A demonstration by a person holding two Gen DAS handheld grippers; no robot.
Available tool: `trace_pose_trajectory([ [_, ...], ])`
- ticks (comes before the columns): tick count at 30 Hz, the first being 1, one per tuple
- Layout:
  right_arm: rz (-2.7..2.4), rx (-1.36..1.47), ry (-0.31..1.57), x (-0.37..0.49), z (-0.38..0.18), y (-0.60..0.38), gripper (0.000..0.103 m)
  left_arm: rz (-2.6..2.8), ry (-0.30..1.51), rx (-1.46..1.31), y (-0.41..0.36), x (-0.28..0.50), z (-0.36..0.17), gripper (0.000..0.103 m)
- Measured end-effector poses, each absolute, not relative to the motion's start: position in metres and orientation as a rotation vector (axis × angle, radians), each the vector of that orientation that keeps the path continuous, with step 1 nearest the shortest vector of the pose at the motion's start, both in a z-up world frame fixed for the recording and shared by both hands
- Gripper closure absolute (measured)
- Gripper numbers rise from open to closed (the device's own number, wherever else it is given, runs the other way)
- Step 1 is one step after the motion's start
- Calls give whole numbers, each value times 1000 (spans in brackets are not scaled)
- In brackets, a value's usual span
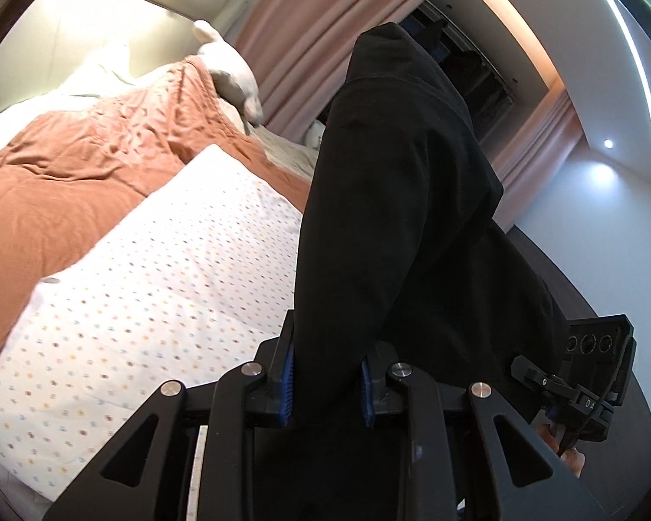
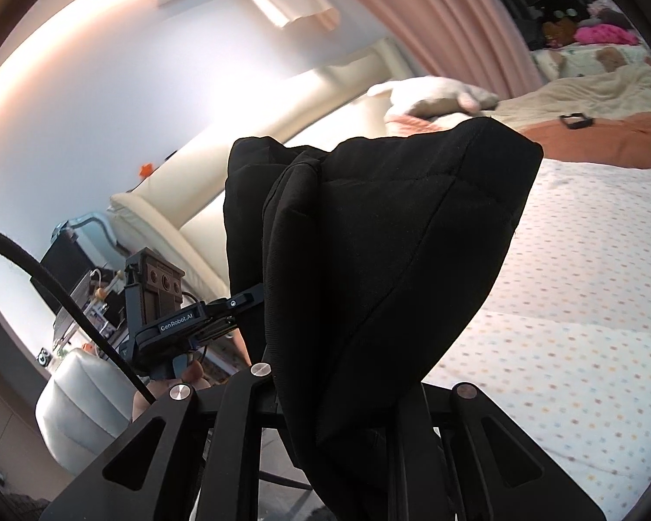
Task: Fold large clothes
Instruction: 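Lift the folded jacket off the sheet with both tools and carry it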
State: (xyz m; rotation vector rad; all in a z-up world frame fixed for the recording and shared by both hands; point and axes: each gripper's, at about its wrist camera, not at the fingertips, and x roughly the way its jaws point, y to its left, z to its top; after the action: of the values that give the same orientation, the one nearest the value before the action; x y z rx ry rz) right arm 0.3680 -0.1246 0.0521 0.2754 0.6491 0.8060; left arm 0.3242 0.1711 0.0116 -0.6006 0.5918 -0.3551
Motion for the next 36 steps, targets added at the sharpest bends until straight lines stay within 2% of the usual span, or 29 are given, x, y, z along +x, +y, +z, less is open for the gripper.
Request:
trace_pose_trajectory([
  [18,997,256,707,440,25,-24,91,-146,544,-619,279,296,5,79],
  [36,1173,298,821,498,-34,107,91,86,566,-576,398,280,-9,81],
])
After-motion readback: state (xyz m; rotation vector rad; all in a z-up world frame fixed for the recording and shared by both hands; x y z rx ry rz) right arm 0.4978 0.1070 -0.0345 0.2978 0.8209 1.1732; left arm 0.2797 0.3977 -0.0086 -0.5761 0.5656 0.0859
